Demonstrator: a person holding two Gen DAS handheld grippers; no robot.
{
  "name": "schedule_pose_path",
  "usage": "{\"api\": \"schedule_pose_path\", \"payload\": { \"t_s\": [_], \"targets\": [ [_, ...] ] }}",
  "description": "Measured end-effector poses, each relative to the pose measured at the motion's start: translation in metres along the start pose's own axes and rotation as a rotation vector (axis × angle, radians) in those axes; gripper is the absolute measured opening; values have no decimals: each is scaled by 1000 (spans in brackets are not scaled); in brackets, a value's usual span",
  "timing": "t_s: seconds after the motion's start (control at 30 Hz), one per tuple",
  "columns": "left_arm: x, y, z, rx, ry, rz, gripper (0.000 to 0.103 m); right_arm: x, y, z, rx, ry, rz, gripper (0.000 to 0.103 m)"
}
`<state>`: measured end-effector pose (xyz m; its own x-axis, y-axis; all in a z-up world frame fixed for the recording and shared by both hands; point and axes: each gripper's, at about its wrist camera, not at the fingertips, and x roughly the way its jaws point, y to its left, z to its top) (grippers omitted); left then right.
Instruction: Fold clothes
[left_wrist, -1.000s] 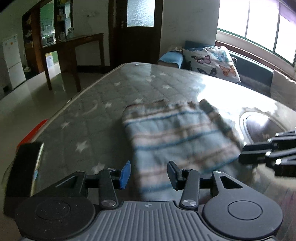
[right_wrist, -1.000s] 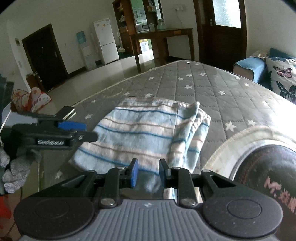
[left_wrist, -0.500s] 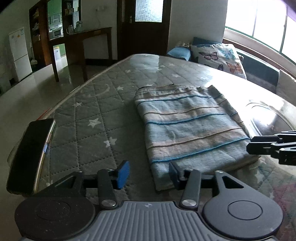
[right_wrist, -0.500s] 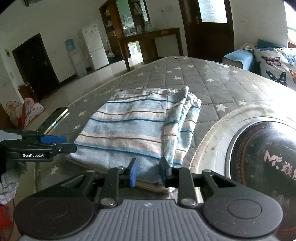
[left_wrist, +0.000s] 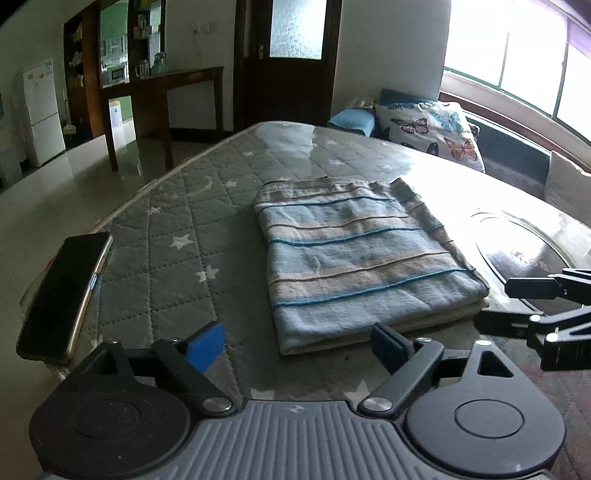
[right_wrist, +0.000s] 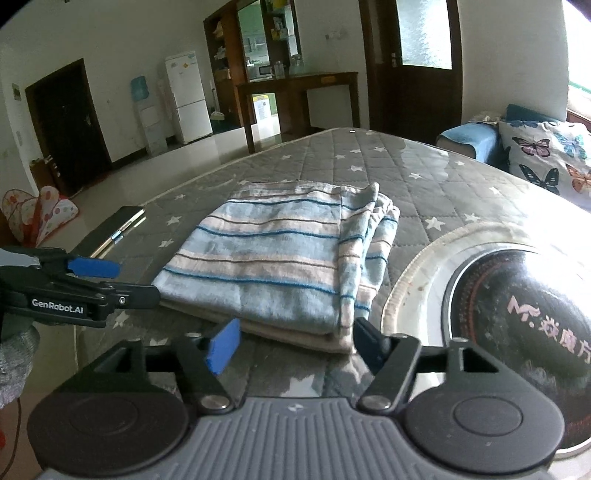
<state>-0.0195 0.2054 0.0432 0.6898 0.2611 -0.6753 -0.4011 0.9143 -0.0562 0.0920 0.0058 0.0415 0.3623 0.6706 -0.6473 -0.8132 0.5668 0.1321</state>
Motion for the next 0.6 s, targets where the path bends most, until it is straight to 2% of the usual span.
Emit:
{"api": "schedule_pose_path", "payload": {
  "t_s": [0.07,0.17,0.2,0.4,0.6],
  "targets": [
    [-4,-3,-1,5,-11,0,96,-4,2,-3,-2,-3,-5,77],
    [-10,-7,-4,15,-30,10,101,-10,6,-8,-8,-14,-29,89],
    [-12,-8,-6,17,-36,13,102,-11,7,-10,-11,-19,-36,89],
    [-17,-12,-13,20,-48,9,103,-21,10,-19,-4,-35,-92,102],
    [-21,-18,-20,15,-34,5,103,-27,10,-26,13,-55,-147,103]
  ]
}}
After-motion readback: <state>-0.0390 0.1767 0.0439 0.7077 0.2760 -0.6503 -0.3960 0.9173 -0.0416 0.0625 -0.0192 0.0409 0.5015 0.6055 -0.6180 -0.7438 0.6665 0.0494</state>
